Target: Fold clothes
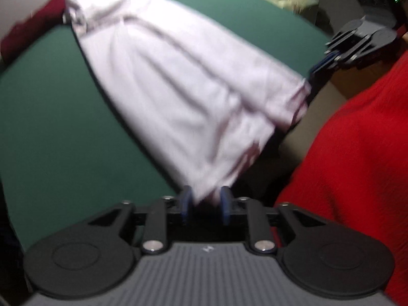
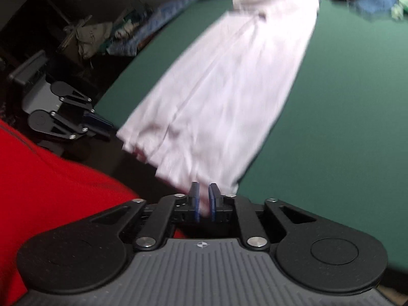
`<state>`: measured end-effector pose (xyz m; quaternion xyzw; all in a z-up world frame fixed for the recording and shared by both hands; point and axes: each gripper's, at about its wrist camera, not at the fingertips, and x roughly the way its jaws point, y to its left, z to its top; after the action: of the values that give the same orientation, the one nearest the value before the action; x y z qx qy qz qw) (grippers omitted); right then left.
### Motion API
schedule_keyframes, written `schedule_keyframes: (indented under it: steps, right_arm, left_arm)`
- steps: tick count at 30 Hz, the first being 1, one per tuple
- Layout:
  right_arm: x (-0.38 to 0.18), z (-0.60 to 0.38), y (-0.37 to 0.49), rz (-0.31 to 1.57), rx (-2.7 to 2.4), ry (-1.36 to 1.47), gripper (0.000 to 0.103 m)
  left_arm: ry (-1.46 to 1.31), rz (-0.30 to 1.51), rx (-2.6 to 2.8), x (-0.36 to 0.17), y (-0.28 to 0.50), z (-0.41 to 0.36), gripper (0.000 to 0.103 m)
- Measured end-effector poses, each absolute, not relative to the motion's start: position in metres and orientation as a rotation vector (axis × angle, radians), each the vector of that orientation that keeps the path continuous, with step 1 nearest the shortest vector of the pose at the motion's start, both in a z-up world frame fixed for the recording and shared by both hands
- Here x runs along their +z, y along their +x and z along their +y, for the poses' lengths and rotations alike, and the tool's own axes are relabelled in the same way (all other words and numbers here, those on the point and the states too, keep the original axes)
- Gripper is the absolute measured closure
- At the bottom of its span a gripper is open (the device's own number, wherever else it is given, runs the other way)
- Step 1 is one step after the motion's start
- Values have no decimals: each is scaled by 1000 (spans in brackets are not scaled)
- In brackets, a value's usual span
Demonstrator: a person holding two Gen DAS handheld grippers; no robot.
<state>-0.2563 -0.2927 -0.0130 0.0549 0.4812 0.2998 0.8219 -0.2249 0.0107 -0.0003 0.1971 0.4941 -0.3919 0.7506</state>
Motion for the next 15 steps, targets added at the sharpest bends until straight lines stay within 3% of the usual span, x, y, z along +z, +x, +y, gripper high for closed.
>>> schedule_keyframes:
  steps: [1, 3, 6, 9, 15]
  right_arm:
    - [-12, -285, -252, 978, 631, 75, 77]
    - [-17, -267, -239, 925, 620, -3, 76]
    - [-35, -241, -220, 903, 606, -109, 77]
    - [-47, -224, -210, 888, 607, -123, 78]
    - [-52, -216, -221, 948, 667, -104, 74]
  left_arm:
    - [438, 1049, -869, 0, -221, 1, 64]
    - [451, 989, -893, -1, -213, -19, 51]
    - [472, 979, -898, -20, -199, -45, 51]
    - [467, 1010, -917, -38, -194, -58, 58]
    - [427, 1033, -1054, -45, -211, -71, 53]
